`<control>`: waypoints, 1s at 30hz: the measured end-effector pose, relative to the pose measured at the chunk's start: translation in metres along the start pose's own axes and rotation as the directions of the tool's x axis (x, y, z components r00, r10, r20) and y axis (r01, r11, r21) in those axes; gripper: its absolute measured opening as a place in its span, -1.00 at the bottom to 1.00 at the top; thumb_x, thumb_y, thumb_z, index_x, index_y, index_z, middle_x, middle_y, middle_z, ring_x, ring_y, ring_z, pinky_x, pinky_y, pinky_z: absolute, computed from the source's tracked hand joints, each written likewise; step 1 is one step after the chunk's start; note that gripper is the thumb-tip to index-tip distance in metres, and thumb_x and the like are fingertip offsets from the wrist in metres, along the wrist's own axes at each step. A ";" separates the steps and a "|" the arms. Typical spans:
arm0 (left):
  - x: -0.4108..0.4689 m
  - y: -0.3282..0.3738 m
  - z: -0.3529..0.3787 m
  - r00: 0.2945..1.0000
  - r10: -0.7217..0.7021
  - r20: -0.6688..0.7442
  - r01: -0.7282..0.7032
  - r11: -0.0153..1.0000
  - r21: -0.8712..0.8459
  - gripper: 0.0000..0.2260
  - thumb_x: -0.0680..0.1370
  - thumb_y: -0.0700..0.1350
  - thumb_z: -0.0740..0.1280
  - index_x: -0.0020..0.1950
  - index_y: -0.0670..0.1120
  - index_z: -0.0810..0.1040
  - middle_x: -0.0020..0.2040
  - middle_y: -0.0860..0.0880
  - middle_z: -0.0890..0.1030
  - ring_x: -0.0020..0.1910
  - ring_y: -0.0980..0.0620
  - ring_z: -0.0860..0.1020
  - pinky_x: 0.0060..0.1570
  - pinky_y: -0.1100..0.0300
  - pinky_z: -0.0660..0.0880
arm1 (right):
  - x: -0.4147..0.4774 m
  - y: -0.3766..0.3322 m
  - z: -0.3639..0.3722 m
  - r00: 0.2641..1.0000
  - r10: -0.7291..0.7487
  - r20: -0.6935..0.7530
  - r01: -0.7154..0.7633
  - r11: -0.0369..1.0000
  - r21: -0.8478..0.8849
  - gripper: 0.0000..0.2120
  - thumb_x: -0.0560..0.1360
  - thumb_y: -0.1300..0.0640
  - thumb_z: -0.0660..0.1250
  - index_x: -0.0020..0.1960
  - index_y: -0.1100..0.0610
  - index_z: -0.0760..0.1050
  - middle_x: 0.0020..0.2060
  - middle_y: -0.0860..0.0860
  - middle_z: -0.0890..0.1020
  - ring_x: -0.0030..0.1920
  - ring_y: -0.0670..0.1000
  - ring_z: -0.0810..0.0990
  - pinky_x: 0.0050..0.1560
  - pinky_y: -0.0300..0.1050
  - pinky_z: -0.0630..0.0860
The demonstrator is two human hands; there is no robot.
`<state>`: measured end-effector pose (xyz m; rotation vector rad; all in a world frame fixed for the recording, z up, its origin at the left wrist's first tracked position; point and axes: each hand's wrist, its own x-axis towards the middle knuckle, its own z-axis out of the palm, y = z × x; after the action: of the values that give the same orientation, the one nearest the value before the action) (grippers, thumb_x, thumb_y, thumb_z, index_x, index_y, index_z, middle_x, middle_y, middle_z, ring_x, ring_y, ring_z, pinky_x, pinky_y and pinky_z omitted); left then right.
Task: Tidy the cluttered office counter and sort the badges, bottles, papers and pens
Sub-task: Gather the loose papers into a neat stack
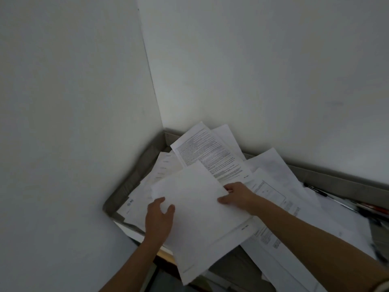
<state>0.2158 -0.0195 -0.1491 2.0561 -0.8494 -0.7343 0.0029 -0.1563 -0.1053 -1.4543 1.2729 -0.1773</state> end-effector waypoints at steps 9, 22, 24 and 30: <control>-0.016 0.035 0.040 0.993 0.047 0.108 -0.033 0.992 -0.124 -0.72 0.60 -0.13 0.28 0.30 -0.05 0.42 0.33 -0.11 0.42 0.20 -0.02 0.43 0.18 0.15 0.37 | -0.037 0.033 -0.130 0.988 0.045 -0.147 -0.084 0.958 -0.275 -0.36 0.37 0.41 0.44 0.39 0.10 0.40 0.21 0.13 0.51 0.16 0.12 0.52 0.12 -0.06 0.50; 0.041 0.075 0.085 0.897 -0.358 0.261 0.443 0.713 -0.544 -0.89 0.47 -0.28 0.41 -0.13 -0.15 0.49 -0.10 -0.17 0.51 -0.23 -0.10 0.49 -0.25 0.07 0.47 | -0.078 0.114 -0.152 0.973 0.171 -0.158 -0.201 0.958 -0.203 -0.79 0.36 0.31 0.40 -0.06 0.11 0.70 -0.16 0.05 0.72 -0.15 0.05 0.70 -0.03 -0.05 0.64; 0.046 0.075 0.091 0.960 -0.246 0.137 0.276 0.914 -0.297 -0.69 0.45 -0.16 0.46 0.13 -0.19 0.49 0.12 -0.21 0.52 -0.01 -0.16 0.52 -0.01 0.01 0.51 | -0.086 0.115 -0.159 0.962 0.212 -0.174 -0.239 0.959 -0.154 -0.78 0.35 0.31 0.41 -0.04 0.14 0.69 -0.13 0.10 0.72 -0.12 0.11 0.71 -0.01 0.03 0.65; 0.050 0.073 0.103 0.983 0.057 0.173 -0.105 0.952 0.286 -0.22 0.35 0.06 0.54 0.45 -0.11 0.26 0.35 -0.21 0.39 0.34 -0.22 0.36 0.27 -0.12 0.37 | -0.108 0.120 -0.179 0.955 0.176 -0.238 -0.208 0.971 -0.119 -0.85 0.32 0.28 0.42 -0.13 0.17 0.70 -0.19 0.11 0.72 -0.11 0.16 0.69 0.00 0.06 0.64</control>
<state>0.1483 -0.1372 -0.1545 2.2267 -1.1915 -0.7763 -0.2368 -0.1583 -0.0807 -1.4507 1.6341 -0.1249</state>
